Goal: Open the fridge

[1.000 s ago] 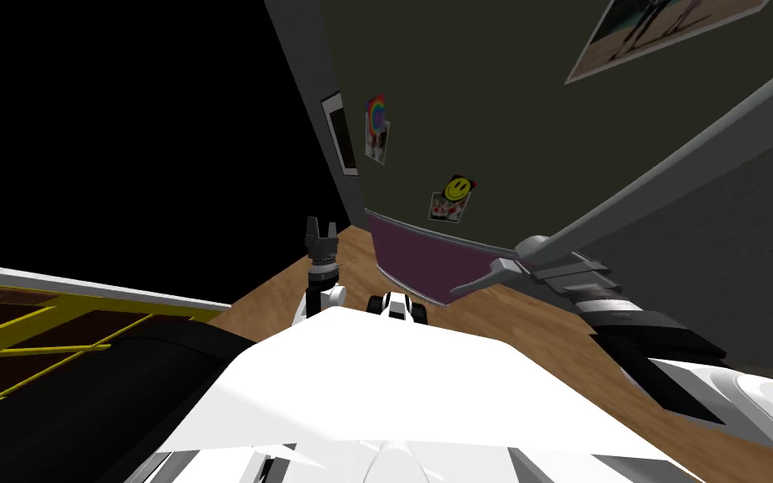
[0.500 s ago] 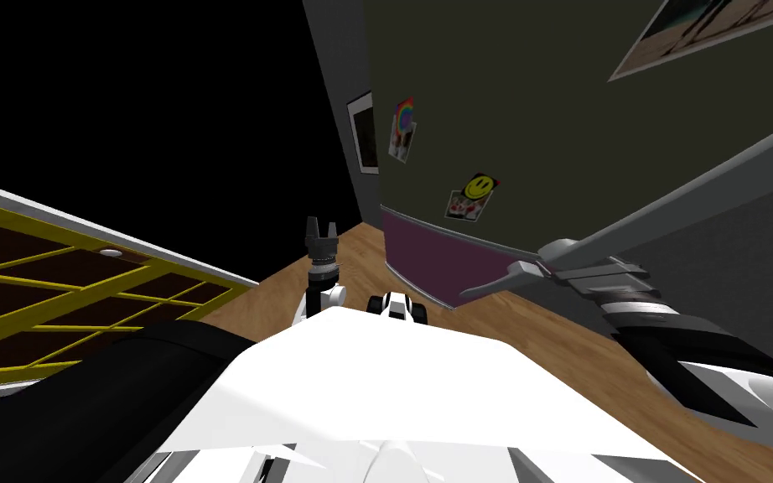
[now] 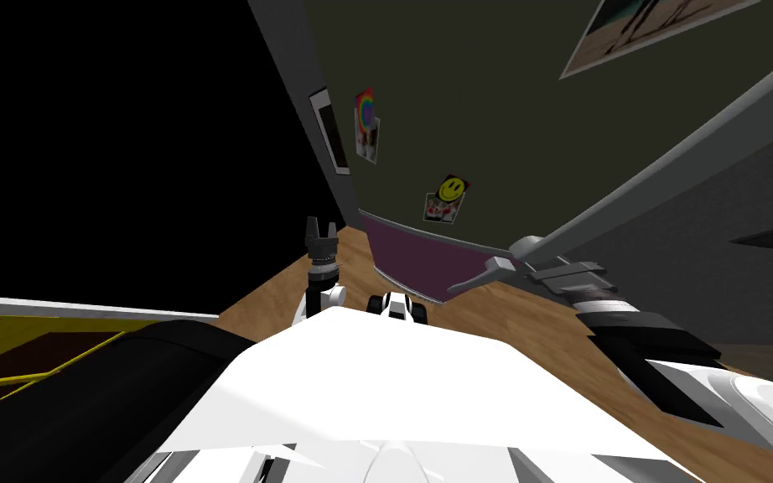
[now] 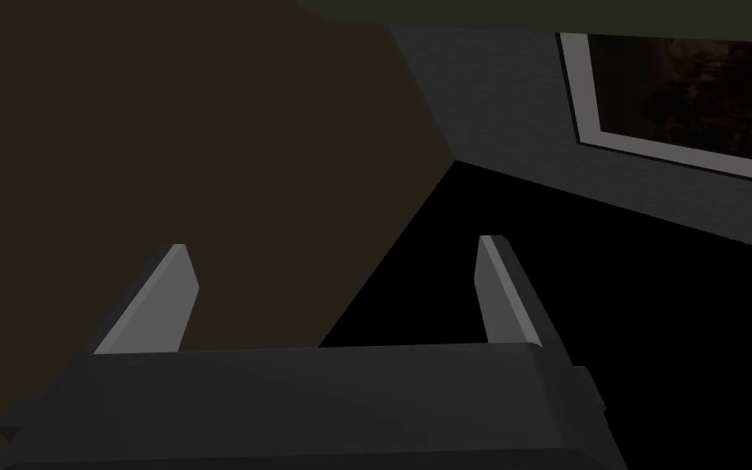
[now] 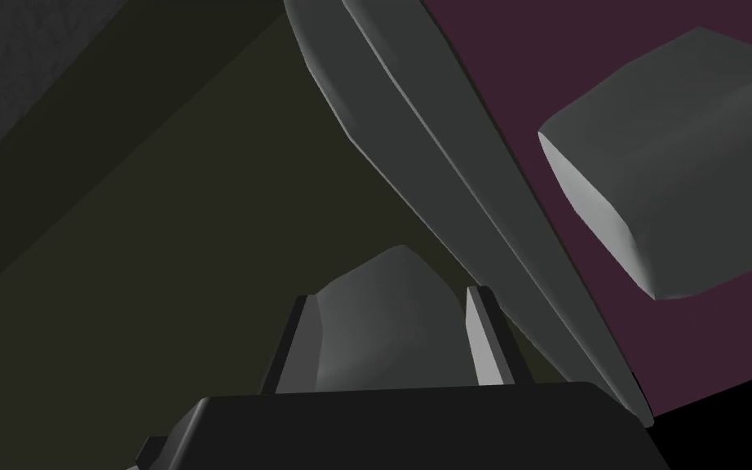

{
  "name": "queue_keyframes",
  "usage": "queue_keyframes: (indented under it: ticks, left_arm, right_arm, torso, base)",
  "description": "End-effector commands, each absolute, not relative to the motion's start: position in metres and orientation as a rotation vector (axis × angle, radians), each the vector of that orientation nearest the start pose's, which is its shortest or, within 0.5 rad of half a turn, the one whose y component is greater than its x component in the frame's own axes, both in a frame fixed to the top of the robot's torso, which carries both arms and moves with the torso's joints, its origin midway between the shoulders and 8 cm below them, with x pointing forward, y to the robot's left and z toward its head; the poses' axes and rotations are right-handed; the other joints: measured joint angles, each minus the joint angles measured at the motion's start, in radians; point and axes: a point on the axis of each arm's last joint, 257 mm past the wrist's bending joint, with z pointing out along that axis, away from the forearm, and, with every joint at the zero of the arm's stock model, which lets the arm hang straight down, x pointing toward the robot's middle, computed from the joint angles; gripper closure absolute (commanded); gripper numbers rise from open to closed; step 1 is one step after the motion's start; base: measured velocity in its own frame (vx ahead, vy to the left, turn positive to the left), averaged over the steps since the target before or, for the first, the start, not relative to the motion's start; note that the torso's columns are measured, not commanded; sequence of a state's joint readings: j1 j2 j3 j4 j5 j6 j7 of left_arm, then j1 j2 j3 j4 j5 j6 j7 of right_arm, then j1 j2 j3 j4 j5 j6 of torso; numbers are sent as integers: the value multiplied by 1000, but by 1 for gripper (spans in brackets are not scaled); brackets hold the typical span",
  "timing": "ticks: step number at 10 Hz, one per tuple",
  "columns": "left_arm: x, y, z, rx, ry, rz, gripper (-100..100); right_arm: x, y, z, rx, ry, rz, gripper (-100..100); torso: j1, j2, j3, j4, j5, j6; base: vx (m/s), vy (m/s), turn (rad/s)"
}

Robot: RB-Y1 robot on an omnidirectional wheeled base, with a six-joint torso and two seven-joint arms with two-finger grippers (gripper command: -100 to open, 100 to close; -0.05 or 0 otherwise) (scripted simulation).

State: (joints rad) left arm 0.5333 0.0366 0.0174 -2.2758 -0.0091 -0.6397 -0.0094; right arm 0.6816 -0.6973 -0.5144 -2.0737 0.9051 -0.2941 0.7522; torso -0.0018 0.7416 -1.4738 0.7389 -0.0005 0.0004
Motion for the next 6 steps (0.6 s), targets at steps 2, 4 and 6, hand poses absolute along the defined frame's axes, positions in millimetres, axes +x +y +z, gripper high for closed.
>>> queue_keyframes:
  ticks: [2, 4, 6]
  left_arm:
    - [317, 278, 38, -532, 578, -1287, 0]
    - [317, 278, 38, -532, 578, -1287, 0]
    - [318, 278, 38, -532, 577, -1287, 0]
  right_arm:
    - [358, -414, -88, -877, 1350, -666, 100]
    - [359, -409, -88, -885, 1345, -654, 100]
    - [354, -417, -85, -862, 1359, -678, 100]
  torso:
    - [2, -2, -1, 0, 1, 1]
    - [0, -1, -1, 1, 2, 2]
    - [8, 5, 3, 1, 2, 1]
  base:
    - [113, -37, -280]
    - [77, -27, -167]
    - [-85, 184, -156]
